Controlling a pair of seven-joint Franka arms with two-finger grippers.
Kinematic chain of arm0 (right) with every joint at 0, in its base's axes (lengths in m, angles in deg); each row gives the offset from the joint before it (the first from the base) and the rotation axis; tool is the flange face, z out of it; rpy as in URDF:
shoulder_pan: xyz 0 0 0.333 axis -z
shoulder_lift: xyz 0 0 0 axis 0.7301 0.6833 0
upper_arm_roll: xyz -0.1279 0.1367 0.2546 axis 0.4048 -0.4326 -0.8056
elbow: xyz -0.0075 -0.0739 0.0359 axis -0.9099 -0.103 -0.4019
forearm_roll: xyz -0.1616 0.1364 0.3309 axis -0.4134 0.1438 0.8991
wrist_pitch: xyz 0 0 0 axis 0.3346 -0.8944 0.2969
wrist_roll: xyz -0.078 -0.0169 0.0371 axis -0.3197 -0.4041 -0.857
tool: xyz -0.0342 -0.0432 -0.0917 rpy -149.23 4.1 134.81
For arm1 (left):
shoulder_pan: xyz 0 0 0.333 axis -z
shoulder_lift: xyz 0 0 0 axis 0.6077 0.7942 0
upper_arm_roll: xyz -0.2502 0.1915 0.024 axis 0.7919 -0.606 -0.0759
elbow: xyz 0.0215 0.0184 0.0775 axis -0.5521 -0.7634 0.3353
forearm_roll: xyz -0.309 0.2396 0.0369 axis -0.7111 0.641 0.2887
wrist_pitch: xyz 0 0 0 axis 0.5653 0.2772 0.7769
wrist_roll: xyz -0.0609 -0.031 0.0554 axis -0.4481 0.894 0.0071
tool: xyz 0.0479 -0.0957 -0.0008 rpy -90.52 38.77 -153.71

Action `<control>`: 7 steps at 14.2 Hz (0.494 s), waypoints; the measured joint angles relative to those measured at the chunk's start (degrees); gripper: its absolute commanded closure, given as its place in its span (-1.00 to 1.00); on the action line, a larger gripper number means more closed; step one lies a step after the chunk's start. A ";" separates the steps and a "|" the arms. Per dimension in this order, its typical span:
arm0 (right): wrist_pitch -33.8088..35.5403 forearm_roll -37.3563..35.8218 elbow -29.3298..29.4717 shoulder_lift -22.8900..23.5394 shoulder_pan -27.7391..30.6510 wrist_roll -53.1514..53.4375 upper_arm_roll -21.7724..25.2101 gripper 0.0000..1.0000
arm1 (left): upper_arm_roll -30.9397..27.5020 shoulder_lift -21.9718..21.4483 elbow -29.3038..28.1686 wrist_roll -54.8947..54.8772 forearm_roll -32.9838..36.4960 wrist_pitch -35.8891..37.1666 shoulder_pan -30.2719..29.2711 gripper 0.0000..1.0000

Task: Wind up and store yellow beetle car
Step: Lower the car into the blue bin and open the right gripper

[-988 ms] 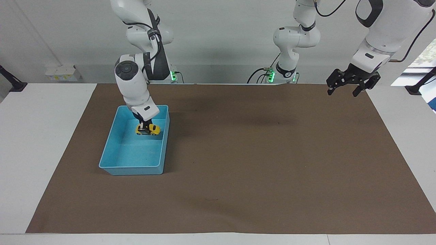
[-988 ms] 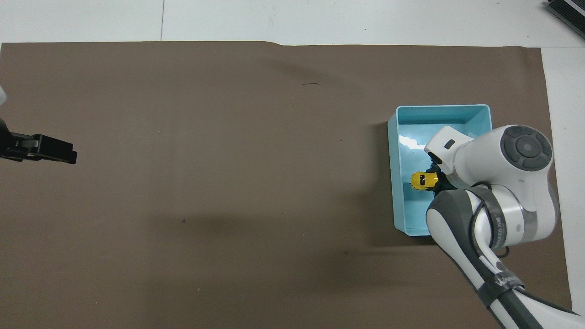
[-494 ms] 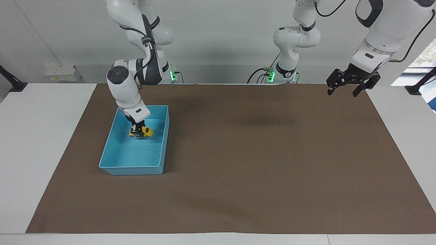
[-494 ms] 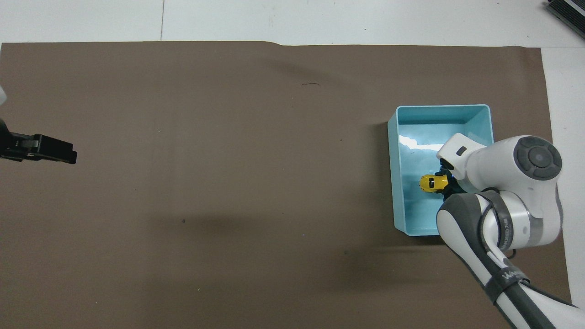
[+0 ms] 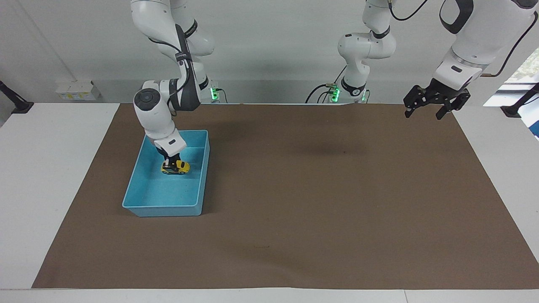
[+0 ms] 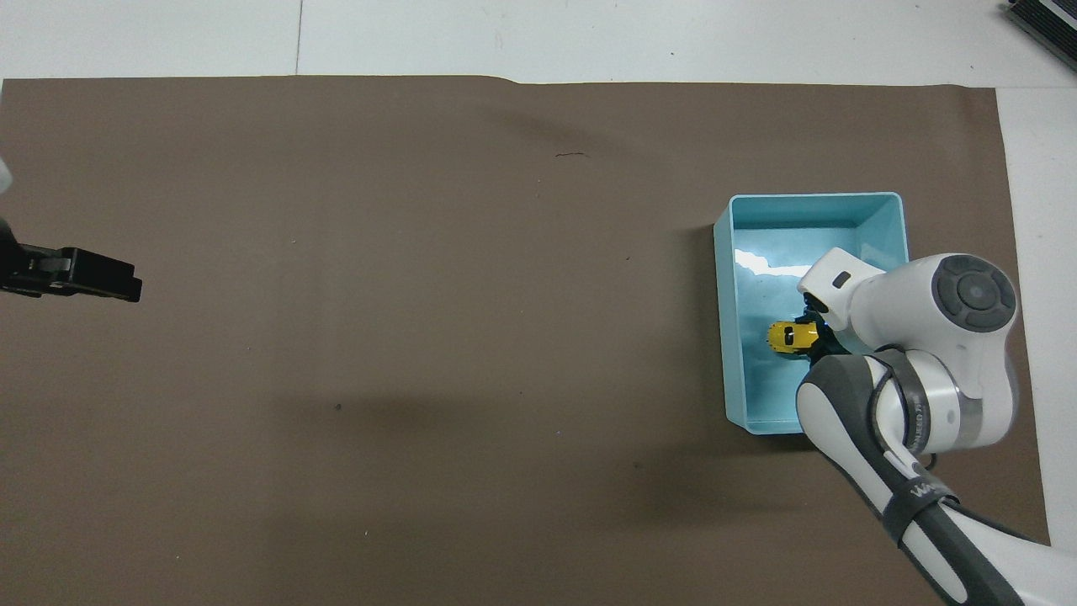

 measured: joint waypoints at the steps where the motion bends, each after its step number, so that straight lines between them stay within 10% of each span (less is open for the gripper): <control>1: -0.21 0.00 -0.04 0.14 0.00 0.00 0.00 0.91 | 0.00 0.00 0.00 0.00 0.00 0.00 0.00 -1.00; 5: -1.25 0.00 -0.14 1.42 -0.07 0.00 -0.12 -0.66 | 0.00 0.00 0.00 0.00 0.00 0.00 0.00 -1.00; 7: -1.36 0.00 -0.11 1.49 -0.14 0.00 -0.26 -0.97 | 0.00 0.00 0.00 0.00 0.00 0.00 0.00 -1.00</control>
